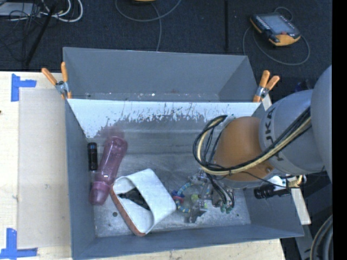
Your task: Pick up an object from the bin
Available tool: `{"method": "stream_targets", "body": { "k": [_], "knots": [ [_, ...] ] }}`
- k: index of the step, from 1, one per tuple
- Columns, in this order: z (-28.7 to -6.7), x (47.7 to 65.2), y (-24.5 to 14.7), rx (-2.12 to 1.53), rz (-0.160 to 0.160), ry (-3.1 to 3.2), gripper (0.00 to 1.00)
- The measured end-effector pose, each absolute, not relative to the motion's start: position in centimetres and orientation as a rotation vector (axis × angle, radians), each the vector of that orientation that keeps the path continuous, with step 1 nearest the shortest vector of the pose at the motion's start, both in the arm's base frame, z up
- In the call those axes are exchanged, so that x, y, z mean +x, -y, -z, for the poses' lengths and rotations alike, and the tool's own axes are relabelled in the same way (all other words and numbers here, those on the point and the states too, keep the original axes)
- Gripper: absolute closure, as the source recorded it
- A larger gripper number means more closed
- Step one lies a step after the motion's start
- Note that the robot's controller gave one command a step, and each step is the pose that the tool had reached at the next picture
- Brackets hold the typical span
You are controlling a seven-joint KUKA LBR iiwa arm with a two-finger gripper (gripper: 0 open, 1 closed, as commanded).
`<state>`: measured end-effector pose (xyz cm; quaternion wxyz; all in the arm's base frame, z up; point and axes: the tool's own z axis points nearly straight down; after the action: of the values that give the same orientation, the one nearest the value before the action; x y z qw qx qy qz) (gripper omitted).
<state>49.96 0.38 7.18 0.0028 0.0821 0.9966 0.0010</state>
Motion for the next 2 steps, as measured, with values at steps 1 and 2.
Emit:
{"method": "stream_targets", "body": {
  "k": [1,2],
  "knots": [
    [-7.16,49.95,-0.35,0.258,-0.003,-3.126,1.00],
    [-7.60,49.84,-0.36,0.258,-0.002,-3.131,1.00]
  ]
}}
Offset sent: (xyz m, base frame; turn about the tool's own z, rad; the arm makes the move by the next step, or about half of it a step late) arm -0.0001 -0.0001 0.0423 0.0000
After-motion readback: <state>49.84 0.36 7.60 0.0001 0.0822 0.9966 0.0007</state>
